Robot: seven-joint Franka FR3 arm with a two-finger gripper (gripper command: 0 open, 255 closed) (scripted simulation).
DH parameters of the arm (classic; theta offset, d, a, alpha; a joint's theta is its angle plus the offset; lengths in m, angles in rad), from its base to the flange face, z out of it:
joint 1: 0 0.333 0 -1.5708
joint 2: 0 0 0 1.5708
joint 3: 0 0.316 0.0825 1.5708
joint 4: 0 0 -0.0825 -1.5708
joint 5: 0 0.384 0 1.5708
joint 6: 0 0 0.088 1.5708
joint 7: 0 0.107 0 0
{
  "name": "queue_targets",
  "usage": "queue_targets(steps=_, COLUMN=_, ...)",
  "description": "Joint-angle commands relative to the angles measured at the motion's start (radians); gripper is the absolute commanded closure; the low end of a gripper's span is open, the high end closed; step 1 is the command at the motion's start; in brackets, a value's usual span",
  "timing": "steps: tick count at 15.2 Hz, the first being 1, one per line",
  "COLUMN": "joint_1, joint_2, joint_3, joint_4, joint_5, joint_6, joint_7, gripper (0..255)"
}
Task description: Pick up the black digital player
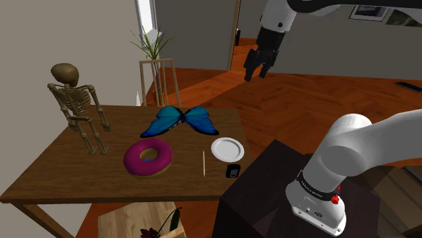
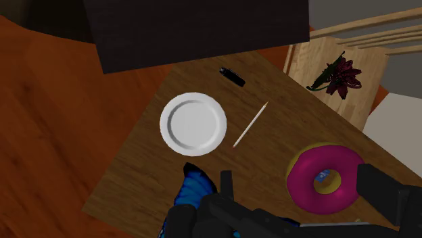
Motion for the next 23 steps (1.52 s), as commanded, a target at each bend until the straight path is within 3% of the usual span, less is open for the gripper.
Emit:
queue_targets(steps=1, joint_1=0.000, joint_2=0.000, joint_3=0.000, joint_4=0.000, joint_5=0.000, joint_6=0.000, joint_7=0.000, gripper=0)
queue_targets(steps=13, joint_1=0.008, joint_2=0.044, joint_3=0.070, joint_4=-0.367, joint_5=0.031, joint_6=0.381, joint_7=0.051, gripper=0)
queue_targets(steps=23, joint_1=0.027, joint_2=0.320, joint_3=0.137, joint_4=-0.548, joint_5=0.075, joint_6=0.812, joint_7=0.096, gripper=0)
